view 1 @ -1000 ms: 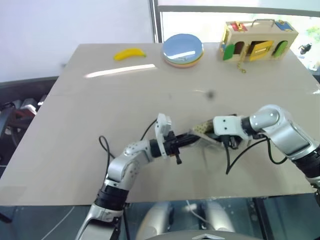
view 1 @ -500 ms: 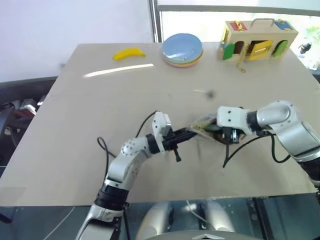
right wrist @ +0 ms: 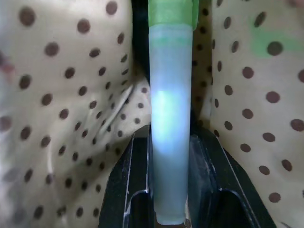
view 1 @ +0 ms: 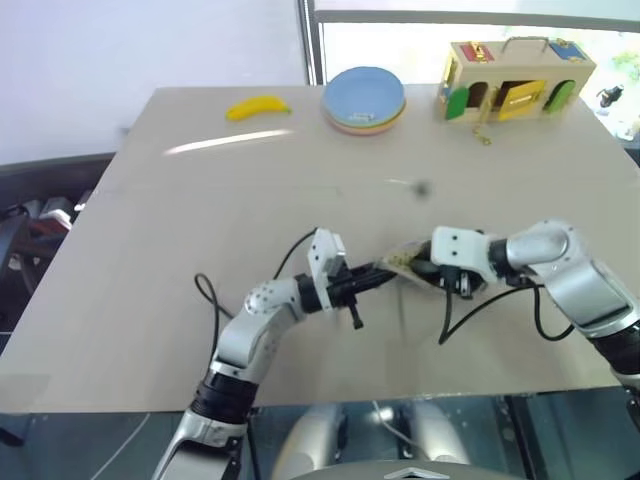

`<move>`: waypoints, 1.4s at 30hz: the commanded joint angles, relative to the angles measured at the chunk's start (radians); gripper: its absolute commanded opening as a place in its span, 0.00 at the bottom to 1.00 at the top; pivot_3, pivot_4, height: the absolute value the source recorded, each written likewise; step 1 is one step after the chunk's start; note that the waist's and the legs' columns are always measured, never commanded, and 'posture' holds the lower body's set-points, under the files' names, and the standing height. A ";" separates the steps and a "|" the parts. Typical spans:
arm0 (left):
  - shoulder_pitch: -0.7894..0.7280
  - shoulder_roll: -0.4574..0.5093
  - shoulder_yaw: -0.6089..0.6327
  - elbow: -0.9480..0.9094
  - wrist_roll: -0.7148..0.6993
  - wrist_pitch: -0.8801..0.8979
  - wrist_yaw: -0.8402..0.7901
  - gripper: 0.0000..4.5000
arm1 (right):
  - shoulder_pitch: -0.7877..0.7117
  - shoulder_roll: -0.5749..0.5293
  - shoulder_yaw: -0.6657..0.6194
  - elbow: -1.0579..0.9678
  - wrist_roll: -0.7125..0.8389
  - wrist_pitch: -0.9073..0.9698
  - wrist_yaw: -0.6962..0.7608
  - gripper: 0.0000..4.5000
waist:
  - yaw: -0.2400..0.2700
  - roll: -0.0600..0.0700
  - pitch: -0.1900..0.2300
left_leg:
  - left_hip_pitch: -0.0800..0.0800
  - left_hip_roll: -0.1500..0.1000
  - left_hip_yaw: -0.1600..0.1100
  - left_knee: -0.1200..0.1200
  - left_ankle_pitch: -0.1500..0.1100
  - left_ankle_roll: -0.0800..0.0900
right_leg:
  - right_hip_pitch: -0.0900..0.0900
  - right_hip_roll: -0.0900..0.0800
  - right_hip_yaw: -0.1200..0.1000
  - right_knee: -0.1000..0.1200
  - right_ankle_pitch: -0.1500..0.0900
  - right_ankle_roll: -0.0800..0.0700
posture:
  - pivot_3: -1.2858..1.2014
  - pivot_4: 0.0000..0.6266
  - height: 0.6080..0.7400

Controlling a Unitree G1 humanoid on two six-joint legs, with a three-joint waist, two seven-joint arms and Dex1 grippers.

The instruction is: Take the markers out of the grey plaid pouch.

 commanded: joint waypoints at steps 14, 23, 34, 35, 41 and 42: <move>0.012 -0.008 -0.028 -0.014 0.011 -0.005 -0.028 0.00 | 0.022 0.027 -0.012 0.005 0.008 -0.024 0.040 0.20 | -0.001 0.000 0.000 | 0.002 0.000 0.000 0.000 0.000 0.000 | 0.001 0.000 0.000 0.000 0.000 0.000 | 0.52 0.24 1.00; 0.010 -0.016 -0.027 -0.007 0.014 -0.004 -0.032 0.00 | 0.031 0.034 -0.009 0.034 -0.021 -0.047 0.026 0.38 | 0.002 0.000 0.000 | 0.002 0.000 0.000 0.000 0.000 0.000 | 0.000 0.000 0.000 0.000 0.000 0.000 | 0.52 0.24 1.00; 0.011 -0.024 -0.023 -0.007 0.018 -0.004 -0.028 0.00 | 0.008 0.053 -0.026 -0.020 -0.001 -0.042 0.037 0.06 | 0.001 0.000 0.000 | 0.002 0.000 0.000 0.000 0.000 0.000 | 0.000 0.000 0.000 0.000 0.000 0.000 | 0.52 0.24 1.00; 0.011 -0.024 -0.023 -0.008 0.019 -0.004 -0.027 0.00 | 0.010 0.051 -0.030 -0.033 0.002 -0.038 0.039 0.06 | 0.002 0.000 0.000 | 0.002 0.000 0.000 0.000 0.000 0.000 | 0.000 0.000 0.000 0.000 0.000 0.000 | 0.52 0.24 1.00; 0.014 -0.022 -0.020 -0.009 0.019 -0.003 -0.027 0.00 | 0.018 0.033 -0.067 -0.113 0.049 0.003 0.063 0.17 | 0.002 0.000 0.000 | 0.001 0.000 0.000 0.000 0.000 0.000 | 0.000 0.000 0.000 0.000 0.000 0.000 | 0.52 0.24 1.00; 0.014 -0.021 -0.020 -0.009 0.018 -0.002 -0.028 0.00 | 0.020 0.028 -0.066 -0.123 0.058 0.014 0.069 0.29 | 0.002 0.000 0.000 | 0.001 0.000 0.000 0.000 0.000 0.000 | 0.000 0.000 0.000 0.000 0.000 0.000 | 0.52 0.24 1.00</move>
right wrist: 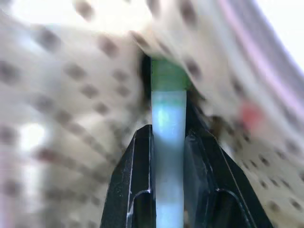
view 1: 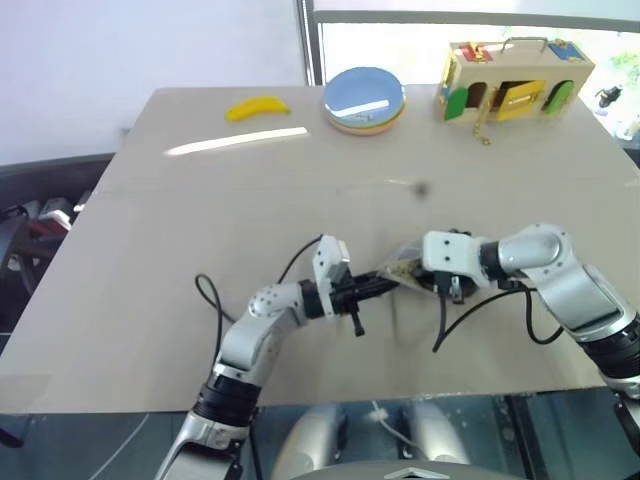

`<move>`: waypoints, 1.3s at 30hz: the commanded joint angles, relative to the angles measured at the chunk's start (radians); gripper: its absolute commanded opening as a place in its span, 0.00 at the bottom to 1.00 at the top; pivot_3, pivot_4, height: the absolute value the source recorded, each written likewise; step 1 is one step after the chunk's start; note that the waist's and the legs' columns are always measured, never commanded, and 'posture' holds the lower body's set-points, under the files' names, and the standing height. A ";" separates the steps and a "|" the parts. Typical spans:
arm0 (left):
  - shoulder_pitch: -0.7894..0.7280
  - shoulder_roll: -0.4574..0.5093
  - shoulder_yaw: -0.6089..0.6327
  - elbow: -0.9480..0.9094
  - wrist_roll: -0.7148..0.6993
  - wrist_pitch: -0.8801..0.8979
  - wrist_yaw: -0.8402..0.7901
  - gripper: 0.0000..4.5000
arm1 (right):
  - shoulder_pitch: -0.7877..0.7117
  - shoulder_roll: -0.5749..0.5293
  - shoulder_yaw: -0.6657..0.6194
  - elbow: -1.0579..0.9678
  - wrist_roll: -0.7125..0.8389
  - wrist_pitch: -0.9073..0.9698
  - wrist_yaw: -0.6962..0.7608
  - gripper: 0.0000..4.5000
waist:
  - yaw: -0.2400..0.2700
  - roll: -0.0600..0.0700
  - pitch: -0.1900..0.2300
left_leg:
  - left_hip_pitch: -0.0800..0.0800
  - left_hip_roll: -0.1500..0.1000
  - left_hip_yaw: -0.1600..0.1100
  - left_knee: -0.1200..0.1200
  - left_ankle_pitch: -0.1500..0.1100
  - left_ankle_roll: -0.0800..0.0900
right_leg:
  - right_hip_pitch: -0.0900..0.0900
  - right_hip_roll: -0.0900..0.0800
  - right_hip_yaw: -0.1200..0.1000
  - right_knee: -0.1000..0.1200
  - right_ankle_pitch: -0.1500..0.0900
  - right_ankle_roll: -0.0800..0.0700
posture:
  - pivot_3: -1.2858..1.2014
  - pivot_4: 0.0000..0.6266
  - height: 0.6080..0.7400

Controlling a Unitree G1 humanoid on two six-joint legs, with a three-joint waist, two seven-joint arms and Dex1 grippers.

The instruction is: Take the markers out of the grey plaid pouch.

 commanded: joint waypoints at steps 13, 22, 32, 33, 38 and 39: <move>-0.002 -0.009 -0.013 0.000 -0.003 -0.011 -0.012 0.00 | 0.014 -0.019 0.005 -0.019 -0.026 -0.004 -0.035 0.87 | 0.000 0.000 0.000 | 0.000 0.000 0.000 0.000 0.000 0.000 | 0.000 0.000 0.000 0.000 0.000 0.000 | 0.52 0.24 1.00; -0.006 -0.011 -0.011 0.008 0.004 -0.020 -0.010 0.00 | 0.024 -0.019 0.030 0.055 -0.048 -0.085 -0.016 0.36 | 0.000 0.000 0.000 | 0.000 0.000 0.000 0.000 0.000 0.000 | 0.000 0.000 0.000 0.000 0.000 0.000 | 0.52 0.24 1.00; -0.001 -0.005 -0.009 0.000 0.000 -0.013 -0.011 0.00 | -0.008 -0.049 -0.071 -0.043 0.008 -0.019 -0.006 0.07 | 0.001 0.000 0.000 | 0.000 0.000 0.000 0.000 0.000 0.000 | 0.000 0.000 0.000 0.000 0.000 0.000 | 0.52 0.24 1.00; -0.001 -0.004 -0.009 0.000 0.000 -0.012 -0.011 0.00 | -0.010 -0.055 -0.088 -0.059 0.024 -0.006 0.000 0.07 | 0.001 0.000 0.000 | 0.000 0.000 0.000 0.000 0.000 0.000 | 0.000 0.000 0.000 0.000 0.000 0.000 | 0.52 0.24 1.00; 0.000 0.000 -0.010 -0.001 -0.002 -0.010 -0.013 0.00 | 0.011 -0.097 -0.181 -0.140 0.111 0.000 0.023 0.07 | 0.001 0.000 0.000 | -0.001 0.000 0.000 0.000 0.000 0.000 | 0.000 0.000 0.000 -0.001 0.000 0.000 | 0.52 0.24 1.00; 0.000 0.000 -0.010 0.000 -0.002 -0.011 -0.012 0.00 | 0.021 -0.106 -0.196 -0.153 0.125 0.000 0.026 0.07 | 0.001 0.000 0.000 | -0.001 0.000 0.000 0.000 0.000 0.000 | 0.000 0.000 0.000 -0.001 0.000 0.000 | 0.52 0.24 1.00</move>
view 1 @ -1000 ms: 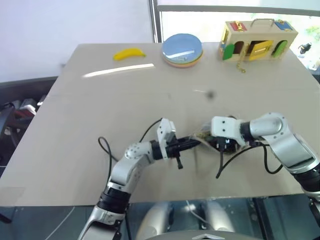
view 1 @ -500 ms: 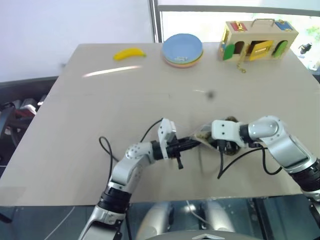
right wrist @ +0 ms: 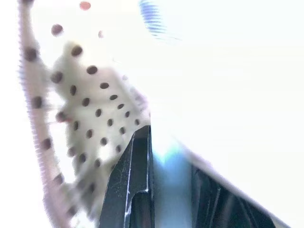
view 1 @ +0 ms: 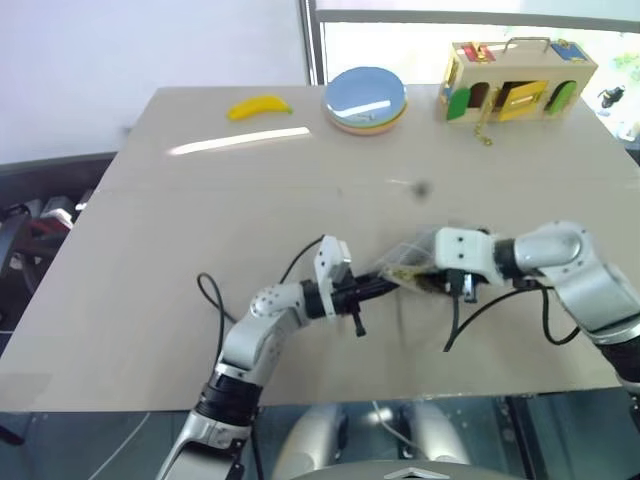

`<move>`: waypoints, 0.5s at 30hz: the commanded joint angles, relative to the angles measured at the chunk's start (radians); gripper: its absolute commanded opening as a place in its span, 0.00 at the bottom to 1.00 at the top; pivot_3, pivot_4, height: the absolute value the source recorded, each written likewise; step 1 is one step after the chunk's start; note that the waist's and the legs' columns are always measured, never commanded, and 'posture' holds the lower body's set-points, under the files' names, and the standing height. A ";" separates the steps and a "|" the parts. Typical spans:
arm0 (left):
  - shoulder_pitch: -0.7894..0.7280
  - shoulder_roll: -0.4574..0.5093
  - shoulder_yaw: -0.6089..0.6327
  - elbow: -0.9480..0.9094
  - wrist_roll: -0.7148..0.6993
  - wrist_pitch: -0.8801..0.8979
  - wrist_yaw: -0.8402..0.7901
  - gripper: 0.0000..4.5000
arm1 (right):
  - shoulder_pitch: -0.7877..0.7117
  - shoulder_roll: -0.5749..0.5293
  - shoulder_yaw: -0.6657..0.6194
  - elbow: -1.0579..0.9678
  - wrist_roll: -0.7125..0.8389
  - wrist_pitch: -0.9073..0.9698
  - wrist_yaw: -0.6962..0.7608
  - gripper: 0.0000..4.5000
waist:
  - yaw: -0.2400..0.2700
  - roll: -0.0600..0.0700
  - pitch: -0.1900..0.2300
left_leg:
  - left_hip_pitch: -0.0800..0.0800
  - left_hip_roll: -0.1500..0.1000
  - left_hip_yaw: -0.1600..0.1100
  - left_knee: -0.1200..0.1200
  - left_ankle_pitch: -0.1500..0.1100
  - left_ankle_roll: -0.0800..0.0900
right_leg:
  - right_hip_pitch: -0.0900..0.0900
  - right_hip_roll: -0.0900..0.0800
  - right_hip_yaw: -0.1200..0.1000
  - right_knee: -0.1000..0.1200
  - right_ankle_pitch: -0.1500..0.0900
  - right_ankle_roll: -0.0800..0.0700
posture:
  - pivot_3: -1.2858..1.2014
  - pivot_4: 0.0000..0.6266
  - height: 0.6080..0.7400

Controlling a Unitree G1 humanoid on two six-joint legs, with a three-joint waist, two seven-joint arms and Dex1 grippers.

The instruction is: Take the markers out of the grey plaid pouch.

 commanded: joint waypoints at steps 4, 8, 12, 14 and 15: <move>0.003 0.006 -0.003 -0.002 0.007 0.001 0.007 0.00 | 0.050 -0.050 -0.162 -0.121 0.124 -0.031 0.020 0.07 | 0.001 0.000 0.000 | 0.000 0.000 0.000 0.000 0.000 0.000 | 0.000 0.000 0.000 -0.001 0.000 0.000 | 0.52 0.24 1.00; -0.003 0.009 0.004 0.006 0.005 0.001 0.013 0.00 | 0.101 -0.125 -0.179 -0.163 0.169 0.030 0.059 0.07 | 0.001 0.000 0.000 | 0.000 0.000 0.000 0.000 0.000 0.000 | 0.000 0.000 0.000 -0.001 0.000 0.000 | 0.52 0.24 1.00; -0.010 0.008 -0.001 0.011 0.004 0.000 0.017 0.00 | 0.093 -0.148 -0.097 -0.153 0.085 0.044 -0.003 0.07 | -0.001 0.000 0.000 | 0.000 0.000 0.000 0.000 0.000 0.000 | 0.000 0.000 0.000 0.000 0.000 0.000 | 0.52 0.24 1.00; -0.014 0.005 -0.005 0.013 0.005 -0.001 0.018 0.00 | 0.092 -0.175 -0.018 -0.133 -0.003 0.052 -0.022 0.07 | 0.000 0.000 0.000 | 0.000 0.000 0.000 0.000 0.000 0.000 | 0.000 0.000 0.000 0.000 0.000 0.000 | 0.52 0.24 1.00; -0.015 0.003 -0.006 0.014 0.006 -0.001 0.019 0.00 | 0.095 -0.189 0.019 -0.120 -0.045 0.042 -0.024 0.07 | 0.000 0.000 0.000 | 0.000 0.000 0.000 0.000 0.000 0.000 | 0.000 0.000 0.000 0.000 0.000 0.000 | 0.52 0.24 1.00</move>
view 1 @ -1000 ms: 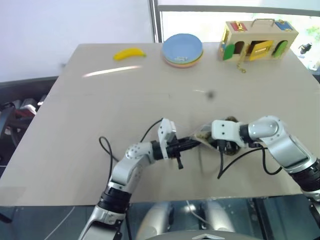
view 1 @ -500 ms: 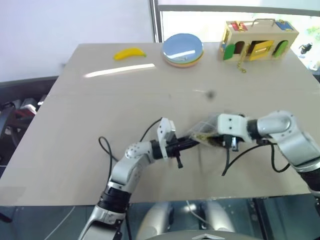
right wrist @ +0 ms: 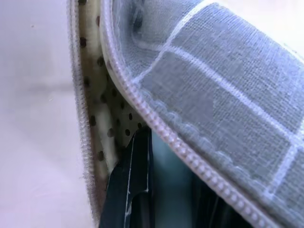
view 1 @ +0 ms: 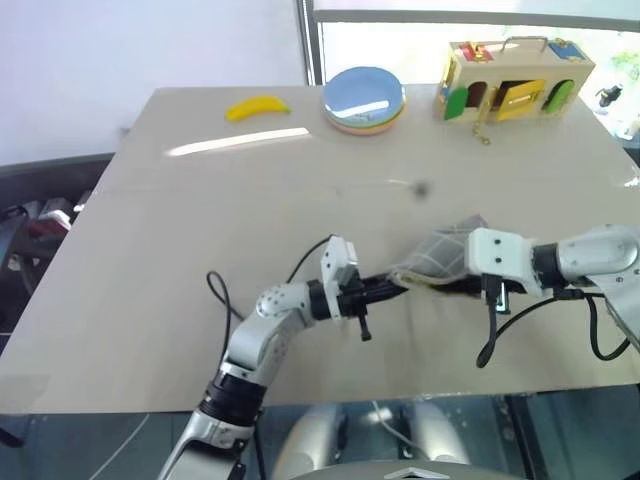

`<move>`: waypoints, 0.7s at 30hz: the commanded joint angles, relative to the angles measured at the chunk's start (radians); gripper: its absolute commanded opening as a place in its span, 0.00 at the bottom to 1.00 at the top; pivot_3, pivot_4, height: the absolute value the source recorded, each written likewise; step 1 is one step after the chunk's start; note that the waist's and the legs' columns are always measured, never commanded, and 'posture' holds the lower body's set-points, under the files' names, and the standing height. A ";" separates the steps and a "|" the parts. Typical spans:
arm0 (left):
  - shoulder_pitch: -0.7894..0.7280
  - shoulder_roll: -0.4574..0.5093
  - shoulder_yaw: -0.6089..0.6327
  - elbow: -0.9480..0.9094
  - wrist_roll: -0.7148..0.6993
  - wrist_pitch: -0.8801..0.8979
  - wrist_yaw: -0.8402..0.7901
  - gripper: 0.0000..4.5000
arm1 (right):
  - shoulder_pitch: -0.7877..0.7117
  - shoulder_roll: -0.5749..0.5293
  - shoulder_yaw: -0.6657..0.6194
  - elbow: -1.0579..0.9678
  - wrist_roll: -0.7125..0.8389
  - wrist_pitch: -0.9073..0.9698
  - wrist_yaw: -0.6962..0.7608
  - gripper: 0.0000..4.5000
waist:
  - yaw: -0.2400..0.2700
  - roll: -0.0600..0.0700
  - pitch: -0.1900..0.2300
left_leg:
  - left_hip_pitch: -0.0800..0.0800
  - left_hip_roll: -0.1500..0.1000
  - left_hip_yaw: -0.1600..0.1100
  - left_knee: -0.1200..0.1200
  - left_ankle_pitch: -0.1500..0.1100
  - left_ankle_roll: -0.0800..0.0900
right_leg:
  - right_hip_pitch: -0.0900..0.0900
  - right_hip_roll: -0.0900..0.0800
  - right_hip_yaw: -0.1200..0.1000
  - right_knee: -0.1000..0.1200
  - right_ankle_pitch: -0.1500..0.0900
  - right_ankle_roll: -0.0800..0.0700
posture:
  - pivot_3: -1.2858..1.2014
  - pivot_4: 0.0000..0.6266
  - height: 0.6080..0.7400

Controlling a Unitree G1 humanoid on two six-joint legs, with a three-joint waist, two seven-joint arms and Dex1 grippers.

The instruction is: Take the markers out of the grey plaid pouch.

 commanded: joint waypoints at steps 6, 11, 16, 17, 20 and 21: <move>-0.005 -0.001 0.027 0.008 0.013 -0.002 0.019 0.00 | -0.036 -0.044 0.139 0.051 -0.212 -0.044 -0.042 0.07 | 0.001 0.000 0.000 | -0.001 0.000 0.000 0.000 0.000 0.000 | 0.000 0.000 0.000 -0.001 0.000 0.000 | 0.52 0.24 1.00; -0.002 -0.009 0.029 0.005 0.015 0.000 0.027 0.00 | -0.059 0.065 0.068 0.016 -0.061 0.039 -0.029 0.07 | -0.001 0.000 0.000 | -0.001 0.000 0.000 0.000 0.000 0.000 | 0.000 0.000 0.000 -0.001 0.000 0.000 | 0.52 0.24 1.00; 0.000 -0.016 0.031 0.003 0.017 0.003 0.031 0.00 | -0.079 0.144 0.008 -0.056 0.075 0.171 -0.020 0.07 | 0.001 0.000 0.000 | -0.001 0.000 -0.001 0.000 0.000 0.000 | 0.000 0.000 0.000 -0.001 0.000 0.000 | 0.52 0.24 1.00; 0.001 -0.017 0.032 0.002 0.017 0.004 0.031 0.00 | -0.079 0.105 0.045 -0.042 -0.001 0.071 -0.023 0.07 | 0.001 0.000 0.000 | -0.001 0.000 -0.001 0.000 0.000 0.000 | 0.000 0.000 0.000 -0.001 0.000 0.000 | 0.52 0.24 1.00; -0.001 -0.019 0.032 0.003 0.015 0.008 0.033 0.00 | -0.071 -0.058 0.151 0.040 -0.240 -0.251 -0.009 0.07 | 0.005 0.000 0.001 | -0.001 -0.001 -0.001 0.000 0.000 0.000 | 0.000 -0.001 -0.001 -0.001 0.000 0.000 | 0.52 0.24 1.00; -0.003 -0.020 0.033 0.004 0.014 0.009 0.033 0.00 | -0.068 -0.075 0.152 0.054 -0.251 -0.291 -0.005 0.07 | 0.004 0.000 0.000 | -0.001 -0.001 -0.001 0.000 0.000 0.000 | 0.000 -0.001 -0.002 -0.002 0.000 0.000 | 0.52 0.24 1.00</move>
